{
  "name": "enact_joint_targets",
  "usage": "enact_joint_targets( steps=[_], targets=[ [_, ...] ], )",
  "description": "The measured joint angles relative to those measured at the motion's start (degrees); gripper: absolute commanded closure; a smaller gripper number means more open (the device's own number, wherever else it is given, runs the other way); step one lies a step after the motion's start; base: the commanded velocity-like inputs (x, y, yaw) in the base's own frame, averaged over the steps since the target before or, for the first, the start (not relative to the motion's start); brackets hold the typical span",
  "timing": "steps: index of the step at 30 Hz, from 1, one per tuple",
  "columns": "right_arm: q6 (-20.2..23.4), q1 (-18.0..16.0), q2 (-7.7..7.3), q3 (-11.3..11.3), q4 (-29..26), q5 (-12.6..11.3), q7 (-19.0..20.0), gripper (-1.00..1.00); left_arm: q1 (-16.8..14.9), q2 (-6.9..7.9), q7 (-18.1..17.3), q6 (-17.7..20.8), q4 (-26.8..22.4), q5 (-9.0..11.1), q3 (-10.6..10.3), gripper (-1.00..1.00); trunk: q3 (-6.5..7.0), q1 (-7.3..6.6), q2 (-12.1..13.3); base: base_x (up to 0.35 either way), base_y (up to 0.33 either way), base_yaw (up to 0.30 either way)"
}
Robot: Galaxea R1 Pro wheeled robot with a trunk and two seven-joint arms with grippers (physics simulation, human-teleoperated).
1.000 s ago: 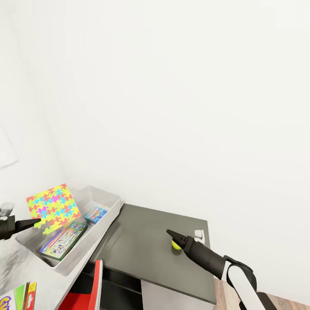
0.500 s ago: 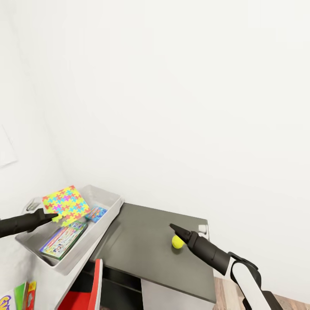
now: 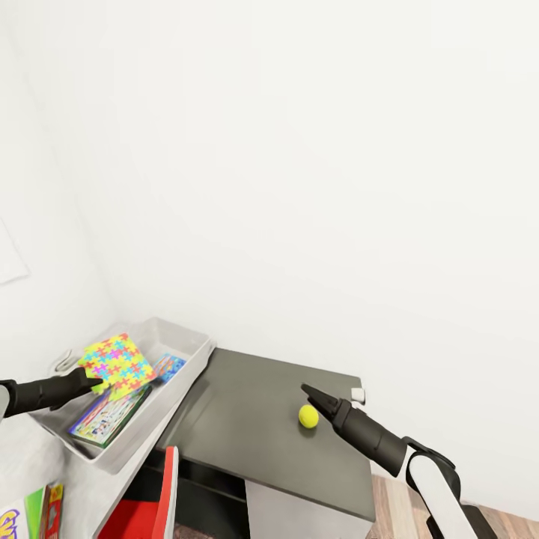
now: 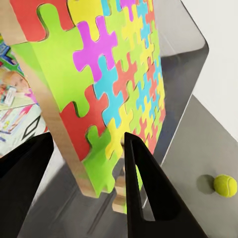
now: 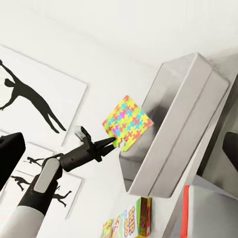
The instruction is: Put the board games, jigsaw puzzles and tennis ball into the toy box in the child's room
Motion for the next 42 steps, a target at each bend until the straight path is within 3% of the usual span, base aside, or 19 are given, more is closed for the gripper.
enact_joint_targets(
  steps=[8, 16, 31, 42],
  targets=[
    [0.0, 0.0, -0.07, 0.0, 0.0, 0.0, 0.1, -1.00, -0.2, -0.02, 3.5, -0.1, 0.1, 0.0, 0.1, 1.00, -0.75, 0.00, 0.0, 0.000, 0.000, 0.000],
    [0.0, 0.0, -0.07, 0.0, 0.0, 0.0, 0.1, -1.00, -0.5, -0.09, 4.3, -0.2, 0.1, 0.0, 0.7, 1.00, -1.50, 0.00, 0.0, 0.000, 0.000, 0.000],
    [-0.1, 0.0, -0.07, 0.0, 0.0, 0.0, 0.2, -1.00, -1.5, -0.29, 6.5, -0.5, 0.2, -0.1, 4.6, 1.00, -2.91, 0.00, 0.0, 0.000, 0.000, 0.000],
    [0.0, 0.0, -0.07, -0.1, 0.1, 0.1, 0.2, -1.00, -1.6, -1.34, 7.0, -3.1, 0.2, 0.0, 5.4, 1.00, -3.94, 0.00, 0.0, 0.000, 0.000, 0.000]
  ],
)
